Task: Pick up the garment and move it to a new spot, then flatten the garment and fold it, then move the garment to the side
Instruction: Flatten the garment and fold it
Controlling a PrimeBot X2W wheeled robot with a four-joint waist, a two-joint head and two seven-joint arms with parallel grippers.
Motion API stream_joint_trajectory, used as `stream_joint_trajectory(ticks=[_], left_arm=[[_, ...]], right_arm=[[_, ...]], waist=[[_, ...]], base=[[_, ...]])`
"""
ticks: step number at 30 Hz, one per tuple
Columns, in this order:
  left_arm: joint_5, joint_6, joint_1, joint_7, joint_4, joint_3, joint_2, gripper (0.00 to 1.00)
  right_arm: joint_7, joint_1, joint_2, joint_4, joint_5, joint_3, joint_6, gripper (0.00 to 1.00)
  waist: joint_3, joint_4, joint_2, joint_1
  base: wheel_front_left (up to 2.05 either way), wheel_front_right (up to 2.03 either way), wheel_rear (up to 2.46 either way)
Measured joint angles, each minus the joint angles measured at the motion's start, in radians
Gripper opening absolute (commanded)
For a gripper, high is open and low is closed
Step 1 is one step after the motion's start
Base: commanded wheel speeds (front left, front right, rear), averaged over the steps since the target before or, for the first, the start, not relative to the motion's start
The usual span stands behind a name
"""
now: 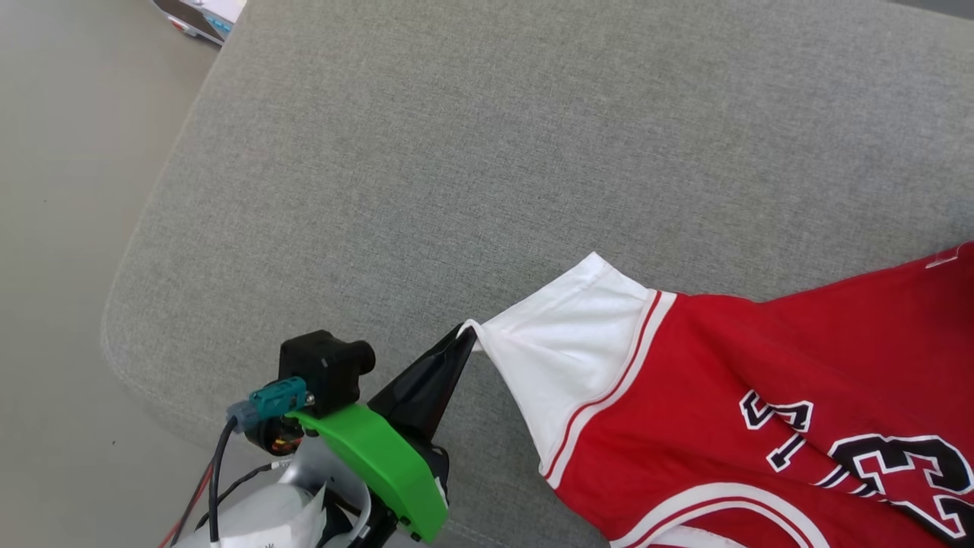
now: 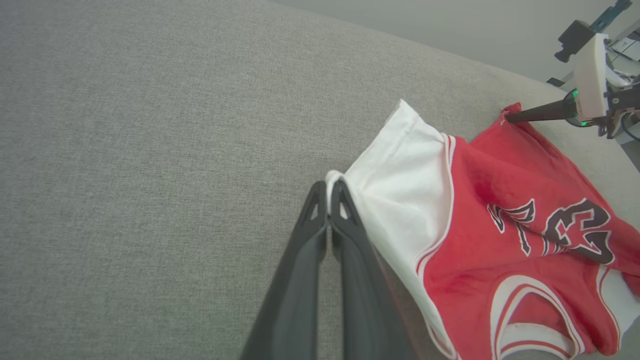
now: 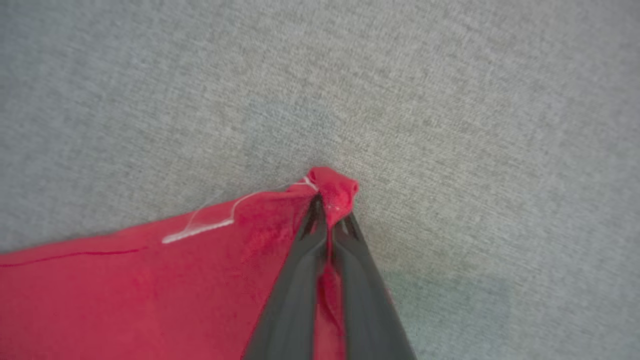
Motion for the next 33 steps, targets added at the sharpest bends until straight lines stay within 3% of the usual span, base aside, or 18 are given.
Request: stream_joint_trajectory(ticks=[7, 15, 24, 33], left_arm=[[-0.004, 0.002, 0.000, -0.004, 0.008, 0.011, 0.013, 0.00], [-0.011, 0.015, 0.000, 0.009, -0.003, 0.051, 0.075, 0.00], [-0.039, 0.036, -0.059, 0.031, -0.055, 0.141, 0.156, 0.00], [-0.038, 0.052, -0.177, 0.047, -0.095, 0.238, 0.201, 0.00]], right_arm=[[-0.134, -0.013, 0.026, 0.043, 0.030, 0.008, 0.000, 0.00], [-0.268, -0.013, 0.025, 0.037, 0.084, 0.008, 0.000, 0.00], [-0.325, -0.009, -0.012, -0.086, 0.145, -0.015, 0.000, 0.00], [-0.331, -0.011, -0.014, -0.239, 0.172, -0.022, 0.000, 0.00]], waist=[[-0.046, -0.020, 0.0000, 0.0000], [-0.138, -0.068, 0.0000, 0.0000], [-0.253, -0.154, 0.0000, 0.0000], [-0.326, -0.253, 0.0001, 0.0000]], base=[[0.00, 0.00, 0.00], [0.00, 0.00, 0.00], [0.00, 0.00, 0.00], [0.00, 0.00, 0.00]])
